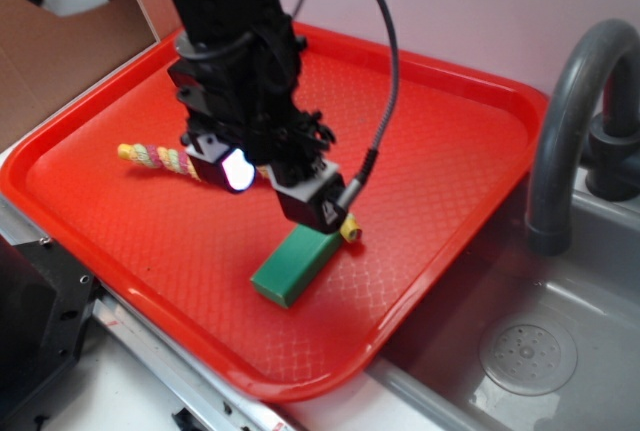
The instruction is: Grab the green block.
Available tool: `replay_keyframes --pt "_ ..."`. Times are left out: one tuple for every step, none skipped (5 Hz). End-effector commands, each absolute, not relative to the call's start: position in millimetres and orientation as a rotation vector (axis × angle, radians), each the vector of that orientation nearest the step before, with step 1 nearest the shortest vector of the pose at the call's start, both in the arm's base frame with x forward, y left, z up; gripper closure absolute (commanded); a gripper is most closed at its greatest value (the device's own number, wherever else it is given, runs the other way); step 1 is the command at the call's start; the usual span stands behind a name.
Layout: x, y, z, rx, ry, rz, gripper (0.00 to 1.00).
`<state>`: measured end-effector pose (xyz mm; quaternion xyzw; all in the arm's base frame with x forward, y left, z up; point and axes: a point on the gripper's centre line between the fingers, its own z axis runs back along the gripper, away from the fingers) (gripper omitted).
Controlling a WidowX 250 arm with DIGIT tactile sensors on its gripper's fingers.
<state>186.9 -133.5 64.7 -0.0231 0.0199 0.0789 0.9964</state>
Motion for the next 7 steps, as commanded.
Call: replay_keyframes --pt "184 -137 31 -0.001 0.059 0.171 0.00" --pt "183 -140 21 0.014 0.075 0.163 0.00" --pt "185 -141 8 0.019 0.095 0.154 0.00" --pt "184 -142 4 0.032 0.093 0.157 1.00" --pt "183 -143 3 0.041 0.091 0.154 1.00" --pt "188 -139 4 0.064 0.073 0.139 1.00" --pt "202 -132 49 0.008 0.019 0.091 1.00"
